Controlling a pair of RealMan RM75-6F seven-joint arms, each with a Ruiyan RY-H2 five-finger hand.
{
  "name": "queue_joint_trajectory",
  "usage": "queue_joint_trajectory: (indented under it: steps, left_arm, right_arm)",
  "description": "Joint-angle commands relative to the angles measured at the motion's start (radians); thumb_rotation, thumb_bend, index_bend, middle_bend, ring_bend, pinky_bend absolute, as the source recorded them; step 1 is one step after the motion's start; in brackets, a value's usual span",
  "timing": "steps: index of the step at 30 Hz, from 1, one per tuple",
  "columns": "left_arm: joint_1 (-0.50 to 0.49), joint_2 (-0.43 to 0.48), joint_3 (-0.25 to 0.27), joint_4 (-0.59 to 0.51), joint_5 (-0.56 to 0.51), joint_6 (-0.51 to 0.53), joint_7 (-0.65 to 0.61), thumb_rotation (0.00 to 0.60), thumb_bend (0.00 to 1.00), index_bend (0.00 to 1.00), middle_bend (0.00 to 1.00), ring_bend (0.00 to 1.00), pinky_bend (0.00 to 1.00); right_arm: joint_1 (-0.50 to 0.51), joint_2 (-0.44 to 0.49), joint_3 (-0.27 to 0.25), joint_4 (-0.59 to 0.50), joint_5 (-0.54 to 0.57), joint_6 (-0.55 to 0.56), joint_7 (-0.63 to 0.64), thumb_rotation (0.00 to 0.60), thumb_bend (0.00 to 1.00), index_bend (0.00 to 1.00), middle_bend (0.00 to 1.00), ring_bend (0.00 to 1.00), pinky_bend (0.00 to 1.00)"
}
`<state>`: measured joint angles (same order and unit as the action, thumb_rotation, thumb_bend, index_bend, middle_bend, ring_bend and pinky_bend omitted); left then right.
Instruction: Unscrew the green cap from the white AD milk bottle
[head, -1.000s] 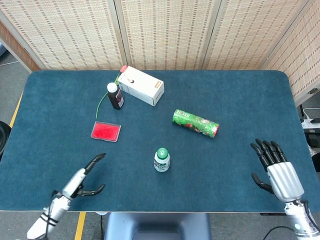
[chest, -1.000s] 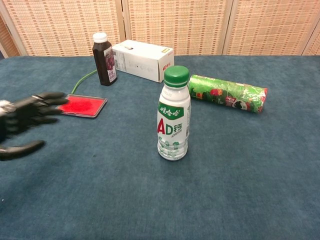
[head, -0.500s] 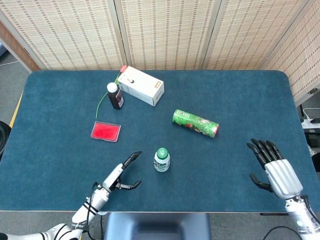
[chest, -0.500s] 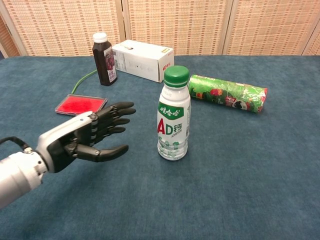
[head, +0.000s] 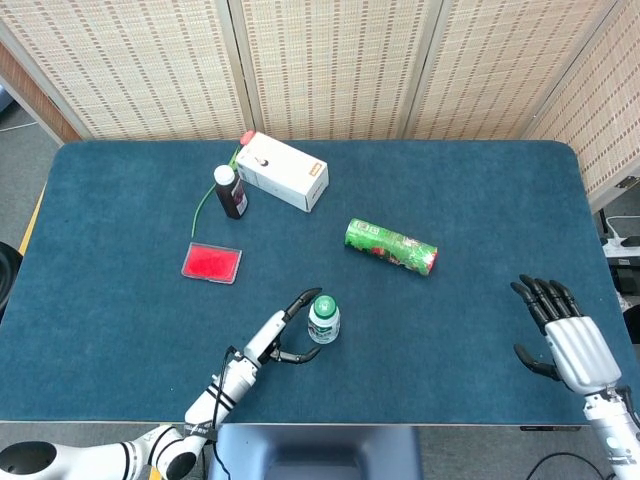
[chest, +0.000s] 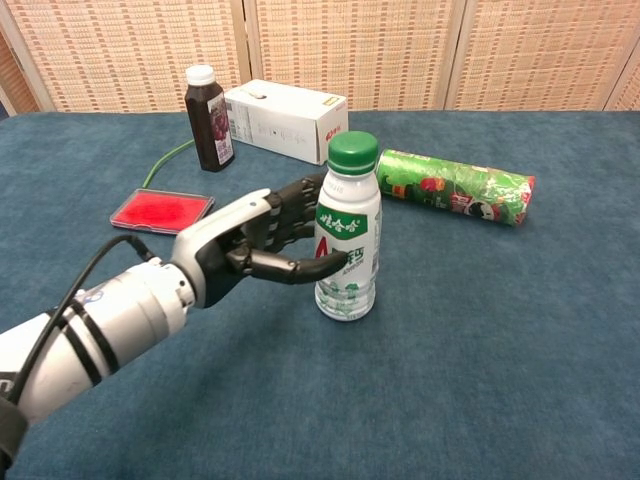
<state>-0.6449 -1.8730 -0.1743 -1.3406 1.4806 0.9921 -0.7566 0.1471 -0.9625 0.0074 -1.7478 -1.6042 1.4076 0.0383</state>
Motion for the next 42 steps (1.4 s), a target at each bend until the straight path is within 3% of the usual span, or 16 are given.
queue_joint_trajectory:
  steps: [1, 5, 8, 10, 14, 17, 20, 25, 28, 29, 34, 38, 42]
  left_arm:
    - [-0.018, -0.026, -0.017, 0.018, -0.022, -0.011, 0.04, 0.6, 0.32, 0.0, 0.0, 0.0, 0.05]
    - [-0.041, -0.069, -0.043, 0.074, -0.069, -0.033, 0.094, 0.6, 0.32, 0.02, 0.0, 0.0, 0.05]
    - [-0.054, -0.094, -0.052, 0.107, -0.085, -0.043, 0.099, 0.6, 0.32, 0.13, 0.05, 0.0, 0.05]
    - [-0.062, -0.107, -0.056, 0.124, -0.085, -0.043, 0.096, 0.6, 0.32, 0.25, 0.17, 0.0, 0.05]
    - [-0.079, -0.128, -0.068, 0.141, -0.078, -0.034, 0.084, 0.6, 0.32, 0.38, 0.33, 0.02, 0.05]
    - [-0.091, -0.134, -0.079, 0.143, -0.086, -0.039, 0.089, 0.6, 0.35, 0.52, 0.5, 0.13, 0.07]
    - [-0.093, -0.146, -0.102, 0.144, -0.119, -0.04, 0.104, 0.6, 0.44, 0.66, 0.67, 0.24, 0.09]
    - [-0.092, -0.157, -0.12, 0.144, -0.145, -0.035, 0.109, 0.6, 0.58, 0.76, 0.79, 0.32, 0.1]
    - [-0.093, -0.162, -0.141, 0.143, -0.182, -0.045, 0.124, 0.6, 0.63, 0.79, 0.82, 0.35, 0.1]
    - [-0.106, -0.157, -0.136, 0.156, -0.178, -0.059, 0.16, 0.6, 0.64, 0.79, 0.83, 0.35, 0.1]
    - [-0.139, -0.175, -0.18, 0.18, -0.198, -0.058, 0.198, 0.6, 0.66, 0.8, 0.84, 0.39, 0.1]
    - [-0.177, -0.179, -0.234, 0.203, -0.235, -0.082, 0.219, 0.6, 0.66, 0.8, 0.84, 0.4, 0.11]
    - [-0.2, -0.172, -0.254, 0.214, -0.231, -0.07, 0.245, 0.6, 0.66, 0.8, 0.84, 0.41, 0.11]
  right_arm:
    - [-0.002, 0.004, 0.0, 0.003, -0.001, 0.003, 0.007, 0.6, 0.24, 0.0, 0.0, 0.0, 0.0]
    - [-0.008, 0.009, -0.001, 0.01, -0.003, 0.012, 0.016, 0.6, 0.24, 0.0, 0.0, 0.0, 0.0]
    - [-0.01, 0.011, -0.001, 0.016, -0.001, 0.015, 0.024, 0.6, 0.24, 0.0, 0.0, 0.0, 0.0]
    - [-0.01, 0.012, 0.0, 0.018, 0.002, 0.013, 0.026, 0.6, 0.24, 0.0, 0.0, 0.0, 0.0]
    - [-0.008, 0.013, 0.003, 0.021, 0.009, 0.009, 0.028, 0.6, 0.24, 0.0, 0.0, 0.0, 0.0]
    - [-0.002, 0.013, 0.004, 0.02, 0.01, -0.002, 0.024, 0.6, 0.24, 0.0, 0.0, 0.0, 0.0]
    - [0.011, 0.012, 0.007, 0.012, 0.001, -0.017, 0.009, 0.6, 0.24, 0.0, 0.0, 0.0, 0.0]
    - [0.026, 0.01, 0.012, 0.006, -0.013, -0.025, 0.002, 0.6, 0.24, 0.0, 0.0, 0.0, 0.0]
    - [0.079, 0.022, 0.029, -0.02, -0.053, -0.066, 0.001, 0.6, 0.24, 0.01, 0.0, 0.0, 0.0]
    - [0.14, 0.049, 0.062, -0.057, -0.072, -0.116, -0.02, 0.6, 0.24, 0.04, 0.0, 0.0, 0.0]
    - [0.26, 0.137, 0.133, -0.193, 0.004, -0.275, -0.08, 0.6, 0.25, 0.23, 0.0, 0.0, 0.0]
    - [0.352, 0.187, 0.189, -0.279, 0.101, -0.396, -0.104, 0.6, 0.27, 0.26, 0.0, 0.0, 0.0]
    - [0.421, 0.191, 0.224, -0.316, 0.197, -0.476, -0.151, 0.6, 0.27, 0.27, 0.0, 0.0, 0.0]
